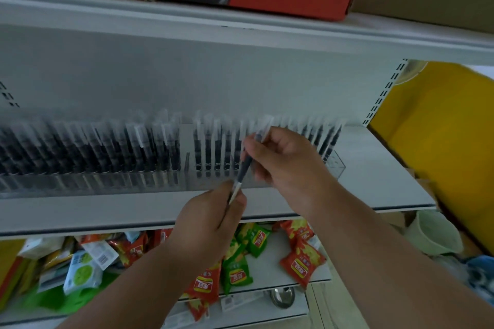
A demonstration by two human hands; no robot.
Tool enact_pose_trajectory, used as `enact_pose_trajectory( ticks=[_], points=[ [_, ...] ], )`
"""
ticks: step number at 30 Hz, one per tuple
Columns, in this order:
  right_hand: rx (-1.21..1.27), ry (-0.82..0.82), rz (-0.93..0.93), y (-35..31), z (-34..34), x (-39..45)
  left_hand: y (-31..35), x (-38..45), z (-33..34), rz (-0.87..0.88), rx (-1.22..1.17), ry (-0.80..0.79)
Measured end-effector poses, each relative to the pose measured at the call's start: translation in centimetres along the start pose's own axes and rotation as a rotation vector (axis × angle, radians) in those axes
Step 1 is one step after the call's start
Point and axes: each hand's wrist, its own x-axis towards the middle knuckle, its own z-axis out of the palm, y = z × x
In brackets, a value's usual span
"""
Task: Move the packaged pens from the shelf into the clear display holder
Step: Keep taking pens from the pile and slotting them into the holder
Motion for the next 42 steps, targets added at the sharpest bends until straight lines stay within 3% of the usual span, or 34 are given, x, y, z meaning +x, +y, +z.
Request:
enact_pose_trajectory(
  ticks=[2,4,6,8,14,19,26,42],
  points=[
    [0.071,0.046,-0.04,-0.2,-0.5,-0.1,0.3,0.5,0.1,0.01,0.075,-0.018],
    [0.085,0.196,-0.128,-0.4,-1.8,-0.1,0.3,0.9,-0.3,0.006,0.154,-0.014],
    [0.005,0.361,-0.221,-0.9,-3.4,0.3,-0.1,1.2,-0.9,0.008,0.184,0.029],
    [-0.139,0.426,-0.286,-1.1,-4.6,0.8,-0.7,1.5,-1.2,0.063,0.257,0.101],
    [-0.486,0.346,-0.289,0.6,-3.8,1.9,-1.9,2.4,-0.6,0.074,0.557,0.055],
    [-0.554,0.28,-0.226,1.2,-3.2,2.7,-2.3,2.7,-0.9,0.081,0.546,0.06],
    [-0.864,0.103,-0.141,0.8,-2.7,3.5,-2.3,2.7,-0.6,0.065,0.521,0.085],
    [-0.896,0.178,-0.041,2.9,-1.4,3.1,-2.0,2.5,-0.8,0.045,0.532,0.064]
  ],
)
